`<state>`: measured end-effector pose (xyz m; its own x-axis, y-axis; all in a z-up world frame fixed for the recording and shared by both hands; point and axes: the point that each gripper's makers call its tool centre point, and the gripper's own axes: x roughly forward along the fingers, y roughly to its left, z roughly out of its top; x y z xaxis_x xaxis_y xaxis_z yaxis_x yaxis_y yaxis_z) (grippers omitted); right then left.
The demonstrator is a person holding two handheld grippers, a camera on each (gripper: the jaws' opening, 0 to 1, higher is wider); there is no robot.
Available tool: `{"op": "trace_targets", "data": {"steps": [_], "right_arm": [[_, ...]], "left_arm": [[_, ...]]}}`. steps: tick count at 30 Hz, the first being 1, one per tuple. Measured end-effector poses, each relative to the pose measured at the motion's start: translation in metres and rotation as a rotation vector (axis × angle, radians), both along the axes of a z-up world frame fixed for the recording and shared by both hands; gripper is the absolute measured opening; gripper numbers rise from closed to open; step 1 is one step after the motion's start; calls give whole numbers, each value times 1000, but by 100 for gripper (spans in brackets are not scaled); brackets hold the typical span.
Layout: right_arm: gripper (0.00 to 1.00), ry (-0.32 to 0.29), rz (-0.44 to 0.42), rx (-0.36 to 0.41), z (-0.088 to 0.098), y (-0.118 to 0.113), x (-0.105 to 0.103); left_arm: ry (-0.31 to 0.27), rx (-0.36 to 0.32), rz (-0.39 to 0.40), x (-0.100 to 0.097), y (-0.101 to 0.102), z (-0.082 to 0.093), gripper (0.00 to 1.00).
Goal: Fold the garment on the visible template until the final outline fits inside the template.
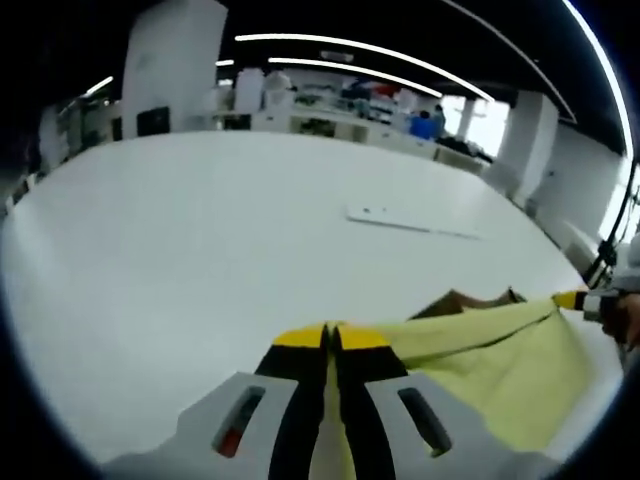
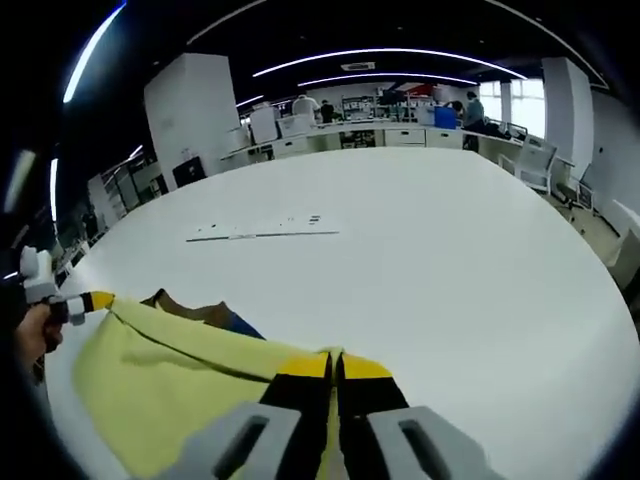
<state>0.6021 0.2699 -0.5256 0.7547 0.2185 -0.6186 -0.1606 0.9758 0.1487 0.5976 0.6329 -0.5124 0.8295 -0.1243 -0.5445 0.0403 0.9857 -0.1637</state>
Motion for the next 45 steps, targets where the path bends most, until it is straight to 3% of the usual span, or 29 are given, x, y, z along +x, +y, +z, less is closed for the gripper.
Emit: {"op": "trace_targets", "data": {"steps": [4, 9, 13, 19, 26, 31, 36, 45], "right_arm": [[0, 7, 5, 1, -3, 1, -1], [0, 16, 8, 1, -4, 0, -2], [9, -1, 41, -31, 4, -4, -5], [23, -5, 127, -62, 9, -2, -17], [25, -13, 210, -165, 1, 1, -19], [24, -48, 168, -129, 0, 6, -6], [24, -61, 94, -67, -4, 8, 8], [25, -88, 7, 2, -3, 6, 21]], "left_arm": [[-8, 53, -35, 1, -1, -1, 0], [-23, 66, -66, 1, -2, 1, 2], [-70, 45, -151, -2, -6, 11, 21], [-118, 113, -283, -11, 0, 20, 31], [-75, 213, -404, -17, -1, -1, 36], [-68, 233, -386, -4, -2, -12, 34], [-83, 223, -339, 12, -2, -11, 34], [-109, 172, -186, 30, 9, -4, 36]]}}
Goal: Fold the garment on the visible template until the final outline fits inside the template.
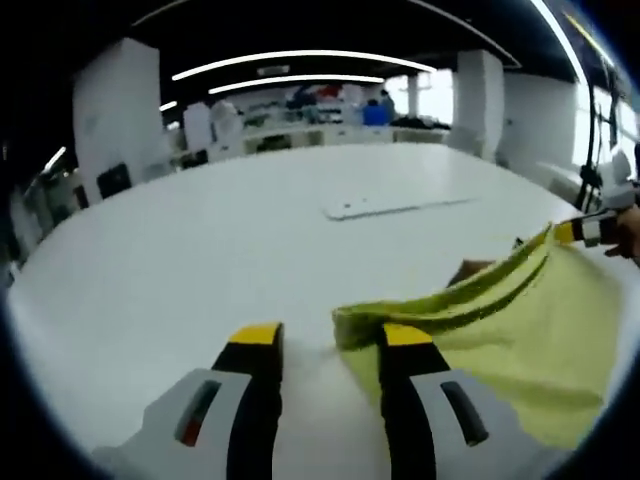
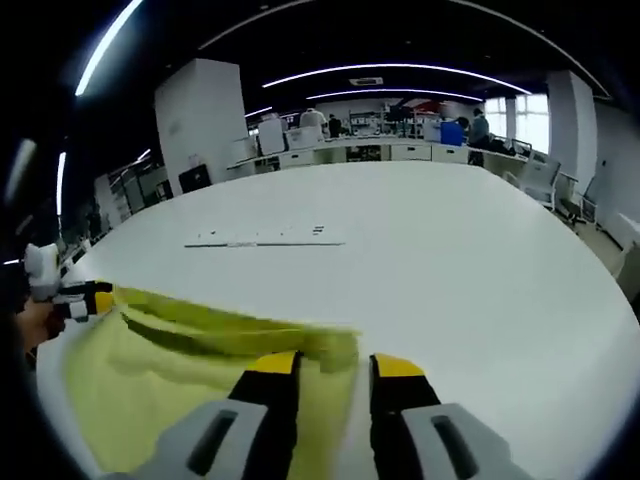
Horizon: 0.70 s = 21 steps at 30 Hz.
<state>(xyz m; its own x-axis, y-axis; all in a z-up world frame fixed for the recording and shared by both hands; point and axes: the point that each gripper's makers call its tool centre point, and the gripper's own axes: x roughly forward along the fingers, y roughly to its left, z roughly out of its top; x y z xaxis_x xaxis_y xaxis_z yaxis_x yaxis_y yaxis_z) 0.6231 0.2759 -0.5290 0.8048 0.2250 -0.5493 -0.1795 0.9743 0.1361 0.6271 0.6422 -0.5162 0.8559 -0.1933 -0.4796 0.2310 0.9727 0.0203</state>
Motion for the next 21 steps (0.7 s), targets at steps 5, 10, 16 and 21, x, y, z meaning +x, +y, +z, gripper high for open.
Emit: {"op": "trace_targets", "data": {"steps": [5, 10, 16, 21], "right_arm": [[26, 6, -1, 5, 0, -1, -1], [34, 13, 16, 13, 5, 2, -7], [45, 30, 67, 26, 13, 10, -20], [55, 51, 107, 36, 18, 16, -36]], "left_arm": [[-10, -57, 29, 0, 1, 8, 38], [-2, -72, 27, -10, 3, 15, 43], [-4, -91, -2, -25, 4, 26, 52], [14, -92, -36, -42, 5, 29, 59]]}}
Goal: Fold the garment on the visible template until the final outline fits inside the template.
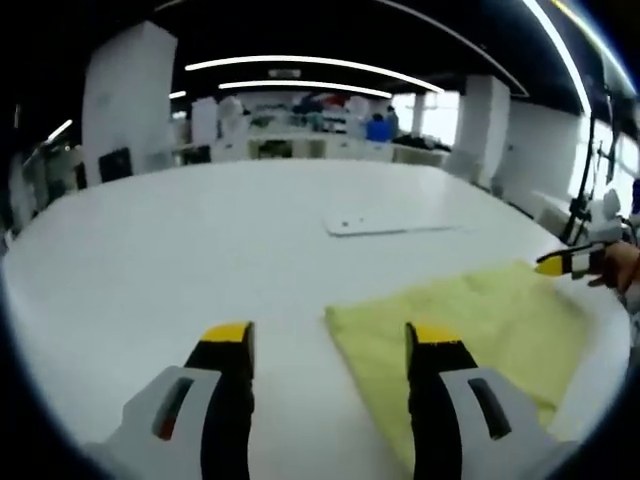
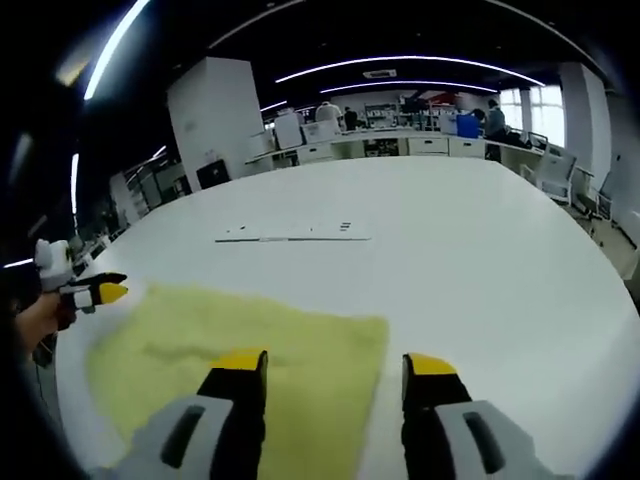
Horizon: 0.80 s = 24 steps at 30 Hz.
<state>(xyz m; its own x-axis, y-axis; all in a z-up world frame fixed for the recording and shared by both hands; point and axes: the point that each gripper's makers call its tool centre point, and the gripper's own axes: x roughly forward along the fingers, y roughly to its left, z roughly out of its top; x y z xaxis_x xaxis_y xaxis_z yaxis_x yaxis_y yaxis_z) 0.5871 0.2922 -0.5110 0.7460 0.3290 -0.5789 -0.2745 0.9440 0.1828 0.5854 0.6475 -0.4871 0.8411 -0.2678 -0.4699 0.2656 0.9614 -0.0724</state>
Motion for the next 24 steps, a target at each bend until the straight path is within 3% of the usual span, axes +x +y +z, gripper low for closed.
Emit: {"op": "trace_targets", "data": {"steps": [5, 11, 24], "right_arm": [[64, 20, 43, -15, 4, 3, -20], [68, 51, 79, 13, 8, 7, -49], [62, 92, 139, 60, 4, 12, -106]], "left_arm": [[-2, -19, -39, -16, 0, 6, 64], [12, 24, -147, -43, -8, 6, 65], [43, 43, -220, -90, -8, 2, 62]]}}
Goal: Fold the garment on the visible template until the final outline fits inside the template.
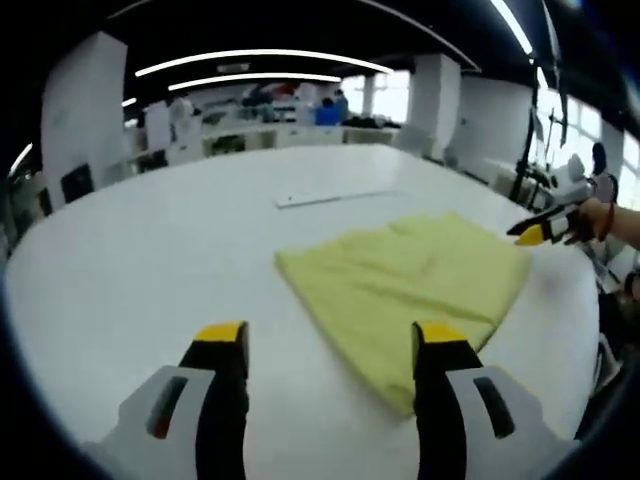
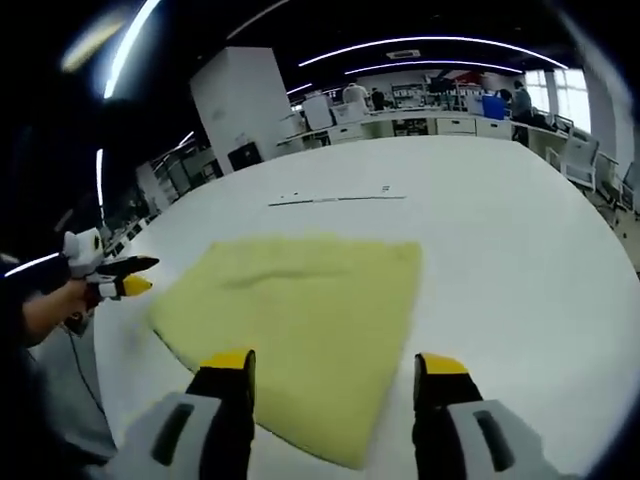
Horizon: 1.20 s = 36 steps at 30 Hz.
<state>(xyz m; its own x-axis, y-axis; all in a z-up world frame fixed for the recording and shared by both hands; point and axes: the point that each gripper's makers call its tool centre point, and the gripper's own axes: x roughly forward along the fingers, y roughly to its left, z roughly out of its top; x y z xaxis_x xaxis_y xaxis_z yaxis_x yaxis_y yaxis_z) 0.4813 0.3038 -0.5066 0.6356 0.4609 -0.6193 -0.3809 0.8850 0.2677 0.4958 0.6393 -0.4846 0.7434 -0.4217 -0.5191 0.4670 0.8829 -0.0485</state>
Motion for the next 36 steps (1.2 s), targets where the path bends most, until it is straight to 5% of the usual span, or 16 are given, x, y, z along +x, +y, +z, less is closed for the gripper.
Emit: {"op": "trace_targets", "data": {"steps": [12, 20, 36], "right_arm": [[54, 28, 33, 5, -9, -2, -34], [40, 43, 47, -8, -17, -4, -52], [19, -1, -14, -29, -21, -16, -50]], "left_arm": [[50, -24, -23, -39, -4, -12, 47], [88, -49, -13, -54, -8, -20, 36], [148, -126, 74, -66, -17, -34, 10]]}}
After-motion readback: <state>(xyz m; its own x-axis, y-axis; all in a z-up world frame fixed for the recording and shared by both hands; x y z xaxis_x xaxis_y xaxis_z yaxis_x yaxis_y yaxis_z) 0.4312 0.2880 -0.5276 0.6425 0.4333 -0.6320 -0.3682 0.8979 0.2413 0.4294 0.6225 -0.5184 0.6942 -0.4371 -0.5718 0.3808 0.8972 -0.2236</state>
